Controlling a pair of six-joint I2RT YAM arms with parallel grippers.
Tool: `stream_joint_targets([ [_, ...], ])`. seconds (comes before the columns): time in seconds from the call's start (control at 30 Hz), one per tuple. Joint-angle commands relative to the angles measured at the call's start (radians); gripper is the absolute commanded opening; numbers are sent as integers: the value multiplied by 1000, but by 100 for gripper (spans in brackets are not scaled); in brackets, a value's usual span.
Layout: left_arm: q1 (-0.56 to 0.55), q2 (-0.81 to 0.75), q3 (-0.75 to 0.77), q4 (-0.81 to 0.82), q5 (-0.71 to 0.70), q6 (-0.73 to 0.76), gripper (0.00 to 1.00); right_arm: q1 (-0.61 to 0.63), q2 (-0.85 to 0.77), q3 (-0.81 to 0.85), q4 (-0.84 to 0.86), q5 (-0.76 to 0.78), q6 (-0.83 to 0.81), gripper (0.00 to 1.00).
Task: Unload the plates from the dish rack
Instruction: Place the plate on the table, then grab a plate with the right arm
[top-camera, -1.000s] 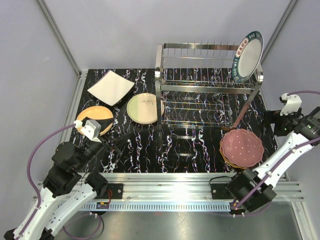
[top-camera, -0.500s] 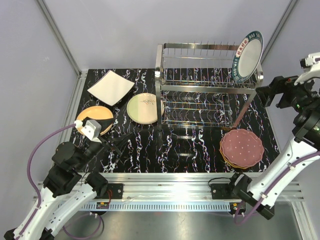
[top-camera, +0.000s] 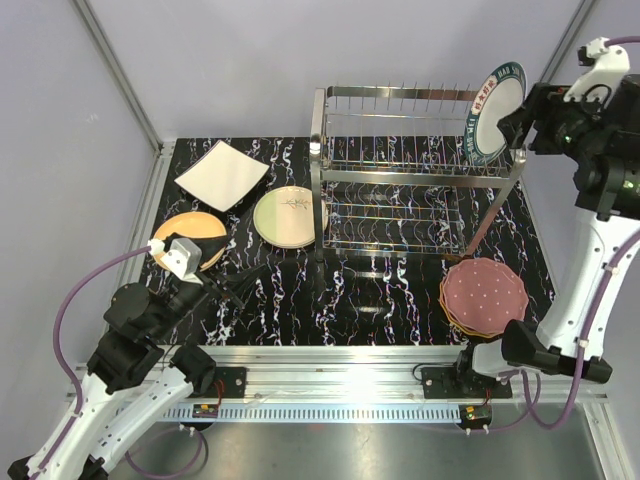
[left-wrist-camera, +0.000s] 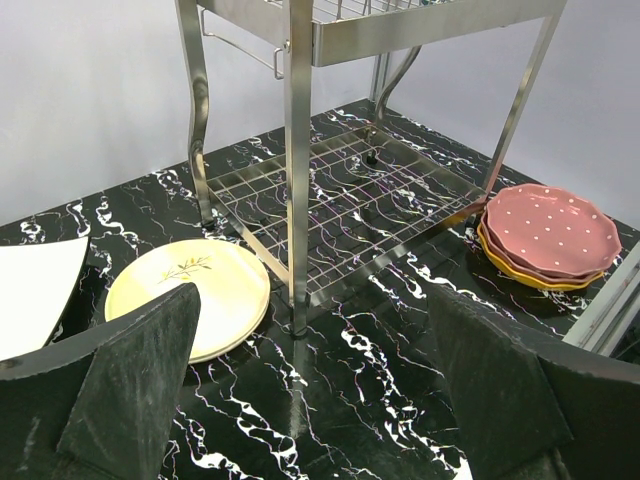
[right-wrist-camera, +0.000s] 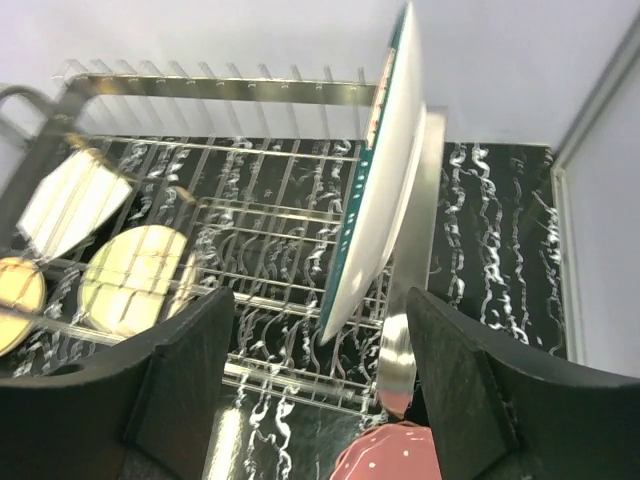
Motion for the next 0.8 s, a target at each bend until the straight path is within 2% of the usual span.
stream_joint_targets([
  [0.0, 3, 5, -3, 52, 13, -7, 99, 107, -2, -24, 93, 304, 13, 76],
  [0.07, 4, 1, -6, 49, 5, -6, 99, 149, -7, -58, 133, 386, -16, 76],
  [0.27, 3, -1, -4, 40, 0, 2, 99, 250, -13, -142, 244, 621, -55, 69],
  [0.43, 4, -1, -7, 40, -4, 5, 99, 280, -16, -181, 276, 678, -69, 63],
  [0.77, 3, -10, -17, 38, -6, 10, 99, 395, -16, -229, 351, 865, -112, 43],
])
